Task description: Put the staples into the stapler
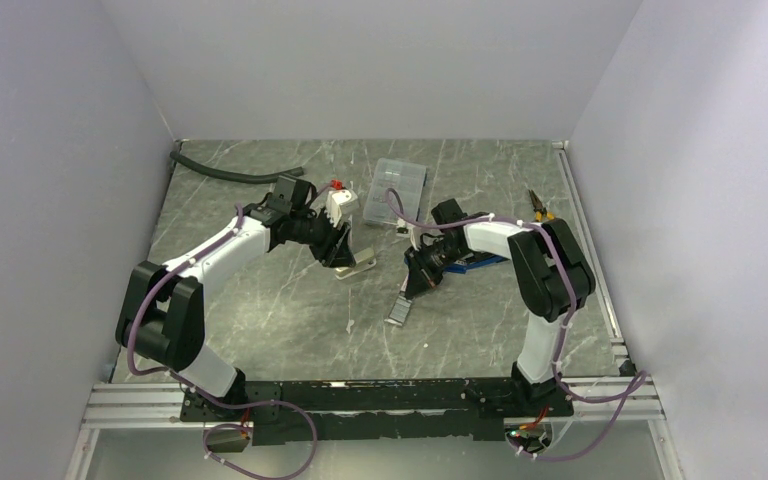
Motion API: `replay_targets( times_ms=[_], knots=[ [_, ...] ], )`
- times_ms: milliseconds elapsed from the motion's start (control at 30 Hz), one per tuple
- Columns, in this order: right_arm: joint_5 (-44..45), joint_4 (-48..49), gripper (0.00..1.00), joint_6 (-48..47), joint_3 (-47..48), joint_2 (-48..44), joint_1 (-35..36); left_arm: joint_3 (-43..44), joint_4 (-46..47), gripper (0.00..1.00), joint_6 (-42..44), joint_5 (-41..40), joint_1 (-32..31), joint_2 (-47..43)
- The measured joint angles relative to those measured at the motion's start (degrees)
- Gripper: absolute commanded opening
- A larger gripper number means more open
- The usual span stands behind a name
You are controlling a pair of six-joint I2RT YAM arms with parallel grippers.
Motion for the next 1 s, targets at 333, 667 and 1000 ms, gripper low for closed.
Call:
replay_targets(
  times_ms=[333, 667, 1000],
  knots=[
    [-0.9, -1.4, 0.23, -0.3, 0.6, 1.0, -0.2, 0.0, 0.0, 0.51, 0.0, -0.2, 0.0, 0.0],
    [5.0, -0.8, 0.28, -0.2, 0.4, -1.0, 3.3, 0.0, -0.2, 0.51, 0.0, -0.2, 0.0, 0.0],
    [13.2, 0.7, 0.34, -1.1, -1.1, -4.7, 8.2, 0.0, -0.4, 0.51, 0.0, -0.3, 0.0, 0.0]
  ],
)
